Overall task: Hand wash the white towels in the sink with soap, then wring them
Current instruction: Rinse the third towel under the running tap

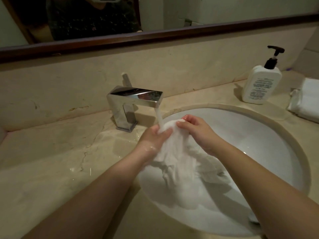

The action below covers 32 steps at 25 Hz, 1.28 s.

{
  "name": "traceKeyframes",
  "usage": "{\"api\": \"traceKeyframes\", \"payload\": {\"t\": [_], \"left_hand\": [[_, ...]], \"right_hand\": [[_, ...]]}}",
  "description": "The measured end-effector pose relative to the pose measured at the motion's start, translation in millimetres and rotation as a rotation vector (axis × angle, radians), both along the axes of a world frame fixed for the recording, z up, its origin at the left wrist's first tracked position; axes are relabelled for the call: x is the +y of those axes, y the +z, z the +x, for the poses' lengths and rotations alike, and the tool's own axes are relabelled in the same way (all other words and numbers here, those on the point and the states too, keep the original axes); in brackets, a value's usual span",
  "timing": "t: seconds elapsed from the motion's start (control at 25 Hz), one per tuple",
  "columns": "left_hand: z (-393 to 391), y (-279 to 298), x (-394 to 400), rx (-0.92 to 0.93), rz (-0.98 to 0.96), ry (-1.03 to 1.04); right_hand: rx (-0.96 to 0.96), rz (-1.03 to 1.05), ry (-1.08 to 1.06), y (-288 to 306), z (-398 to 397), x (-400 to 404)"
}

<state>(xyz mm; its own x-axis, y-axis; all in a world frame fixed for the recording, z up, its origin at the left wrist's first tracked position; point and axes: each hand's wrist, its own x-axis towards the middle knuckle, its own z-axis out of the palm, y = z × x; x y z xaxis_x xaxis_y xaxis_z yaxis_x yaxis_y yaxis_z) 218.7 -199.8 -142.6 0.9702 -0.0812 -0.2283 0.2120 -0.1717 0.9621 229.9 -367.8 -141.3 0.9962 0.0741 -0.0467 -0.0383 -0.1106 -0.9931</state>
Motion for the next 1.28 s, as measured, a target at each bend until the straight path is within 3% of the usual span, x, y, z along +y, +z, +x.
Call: {"api": "traceKeyframes", "payload": {"t": [0.24, 0.44, 0.52, 0.56, 0.68, 0.72, 0.8, 0.88, 0.96, 1.12, 1.28], "left_hand": [[10.7, 4.7, -7.8, 0.062, -0.113, 0.136], [15.1, 15.4, -14.1, 0.188, -0.287, 0.080], [17.4, 16.4, -9.5, 0.225, -0.365, 0.093], [17.4, 15.7, -8.2, 0.241, -0.338, 0.070], [14.7, 11.2, -9.3, 0.264, 0.019, -0.094], [16.4, 8.0, -8.3, 0.279, 0.033, -0.099], [20.3, 7.5, -5.8, 0.298, -0.148, -0.068], [24.0, 6.0, -6.1, 0.280, -0.339, -0.026], [25.2, 3.3, -8.4, 0.240, -0.282, 0.009], [27.3, 1.7, -9.9, 0.180, -0.341, 0.079], [29.2, 2.9, -10.9, 0.154, -0.439, 0.065]], "right_hand": [[-0.105, 0.007, -0.053, 1.9, -2.6, -7.6], [0.112, -0.231, 0.144, 5.7, -6.2, -19.1], [0.091, -0.104, 0.090, 8.1, -6.2, -18.5], [0.065, 0.000, 0.047, 8.2, -4.3, -17.8], [0.034, 0.191, -0.020, 8.3, 0.7, -19.2], [0.040, 0.214, -0.029, 7.6, 1.5, -19.6], [0.054, 0.152, -0.060, 4.9, 1.5, -21.0], [0.048, -0.043, -0.082, -2.7, 2.3, -22.8], [0.037, -0.110, -0.116, -10.9, 4.9, -25.1], [0.037, 0.110, -0.188, -10.6, 8.9, -30.5], [0.050, -0.074, -0.164, -14.8, 5.5, -27.7]]}}
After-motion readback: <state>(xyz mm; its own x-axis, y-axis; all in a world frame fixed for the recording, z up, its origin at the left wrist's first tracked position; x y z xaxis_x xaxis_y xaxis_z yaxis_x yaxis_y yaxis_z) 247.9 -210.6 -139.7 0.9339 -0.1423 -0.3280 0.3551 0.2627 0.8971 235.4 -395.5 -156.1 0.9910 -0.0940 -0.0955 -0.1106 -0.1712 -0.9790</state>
